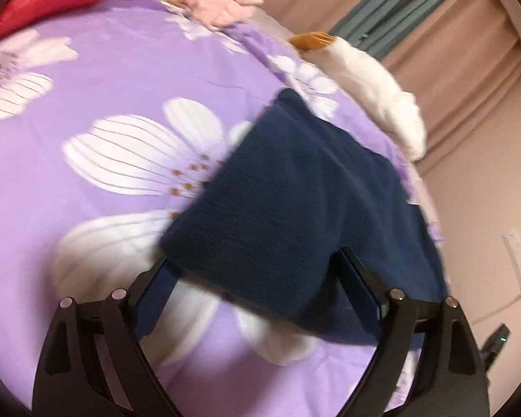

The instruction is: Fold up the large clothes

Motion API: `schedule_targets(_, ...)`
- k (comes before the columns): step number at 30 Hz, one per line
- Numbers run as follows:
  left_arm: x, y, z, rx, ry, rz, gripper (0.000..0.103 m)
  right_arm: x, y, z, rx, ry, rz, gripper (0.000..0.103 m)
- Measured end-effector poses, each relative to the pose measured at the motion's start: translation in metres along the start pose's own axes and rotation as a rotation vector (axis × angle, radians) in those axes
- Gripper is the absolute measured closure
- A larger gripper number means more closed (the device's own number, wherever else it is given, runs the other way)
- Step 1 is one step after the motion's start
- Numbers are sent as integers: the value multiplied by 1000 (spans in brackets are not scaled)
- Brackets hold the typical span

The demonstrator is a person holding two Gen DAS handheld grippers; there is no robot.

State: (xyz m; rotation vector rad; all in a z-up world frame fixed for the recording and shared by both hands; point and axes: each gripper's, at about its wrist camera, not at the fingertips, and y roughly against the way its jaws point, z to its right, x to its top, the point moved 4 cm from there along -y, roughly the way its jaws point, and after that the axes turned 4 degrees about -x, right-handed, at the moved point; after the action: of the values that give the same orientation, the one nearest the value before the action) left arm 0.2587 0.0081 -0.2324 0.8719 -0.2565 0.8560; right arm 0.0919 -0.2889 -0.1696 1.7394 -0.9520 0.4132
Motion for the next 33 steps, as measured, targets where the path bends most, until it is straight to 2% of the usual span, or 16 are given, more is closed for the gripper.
schedule_targets(1, -16, 20, -7, -20, 22, -7, 13, 3, 5, -1, -27, 6, 30, 14)
schedule_targets(2, -18, 25, -17, -35, 58, -7, 13, 6, 8, -1, -49, 4, 53, 14)
schedule_targets(3, -27, 34, -21, -54, 93, -1, 13, 11, 13, 3, -109, -13, 90, 13)
schedule_targets(5, -18, 31, -27, -96, 180, -2, 13, 17, 17, 11, -162, -47, 129, 13)
schedule_targets(7, -17, 54, -44, -144, 222, -27, 19, 22, 16, 20, -116, -112, 132, 13)
schedule_targets(9, -16, 54, -43, -196, 254, -50, 30, 24, 10, 28, -67, -178, 98, 13)
schedule_targets(11, -18, 51, -42, -241, 311, -65, 40, 24, 1, 36, -68, -224, 70, 13)
schedule_targets(15, -16, 46, -44, -299, 392, -76, 47, 23, -16, 42, -66, -281, 26, 13)
schedule_targets(17, -15, 47, -38, -267, 373, -58, 48, 24, -17, 43, -61, -291, 29, 13)
schedule_targets(20, -17, 50, -23, -167, 273, -12, 47, 24, -18, 43, -93, -293, 25, 13)
schedule_targets(22, -18, 51, -18, -126, 241, 9, 45, 21, -19, 47, -113, -307, 15, 13)
schedule_targets(26, -23, 54, -18, -95, 247, 34, 45, 20, -19, 52, -113, -327, 5, 13)
schedule_targets(33, -36, 62, -2, 41, 86, 120, 45, 19, -13, 63, -136, -312, 12, 13)
